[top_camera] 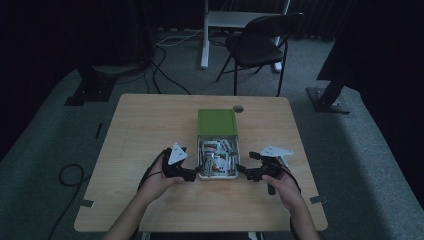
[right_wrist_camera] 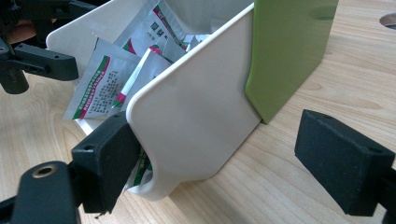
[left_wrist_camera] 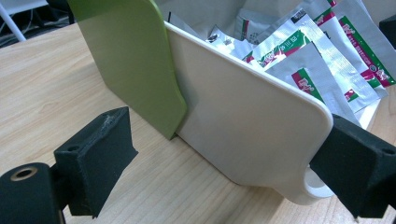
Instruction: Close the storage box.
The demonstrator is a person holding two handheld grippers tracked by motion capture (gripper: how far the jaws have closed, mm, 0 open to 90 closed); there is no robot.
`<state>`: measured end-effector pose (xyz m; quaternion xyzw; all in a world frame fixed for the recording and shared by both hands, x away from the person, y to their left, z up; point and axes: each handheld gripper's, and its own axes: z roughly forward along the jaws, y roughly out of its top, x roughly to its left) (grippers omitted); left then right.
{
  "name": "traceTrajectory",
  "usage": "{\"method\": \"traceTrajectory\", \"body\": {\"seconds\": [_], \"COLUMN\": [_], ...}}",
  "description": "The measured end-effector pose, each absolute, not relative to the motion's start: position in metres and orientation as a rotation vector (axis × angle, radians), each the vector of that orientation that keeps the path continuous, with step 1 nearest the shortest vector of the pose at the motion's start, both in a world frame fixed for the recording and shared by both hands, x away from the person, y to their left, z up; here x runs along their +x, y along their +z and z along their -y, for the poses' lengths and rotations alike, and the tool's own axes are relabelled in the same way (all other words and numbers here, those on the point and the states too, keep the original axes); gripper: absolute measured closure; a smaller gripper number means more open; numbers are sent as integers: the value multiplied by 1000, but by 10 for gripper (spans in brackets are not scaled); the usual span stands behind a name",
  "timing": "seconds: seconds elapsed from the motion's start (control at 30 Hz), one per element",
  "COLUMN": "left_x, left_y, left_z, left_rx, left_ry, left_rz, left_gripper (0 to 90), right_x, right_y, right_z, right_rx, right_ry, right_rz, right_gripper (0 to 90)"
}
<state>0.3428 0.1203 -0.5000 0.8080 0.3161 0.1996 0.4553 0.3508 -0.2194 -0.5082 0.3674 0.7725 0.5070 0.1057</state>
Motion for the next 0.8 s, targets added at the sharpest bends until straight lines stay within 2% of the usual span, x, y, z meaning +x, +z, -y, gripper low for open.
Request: {"method": "traceTrajectory", "body": {"seconds": [0.8], "left_x": [360], "left_y": [-499], "left_z": [-119], "left_rx": [1978], "left_ry": [464], "left_rz": [-819], "left_gripper": [101], "right_x": [363], "right_y": [-502], "right_z": [215], "right_rx": [1100], "right_ry": [1464], "right_rz": [-2270], "right_gripper": [142]}}
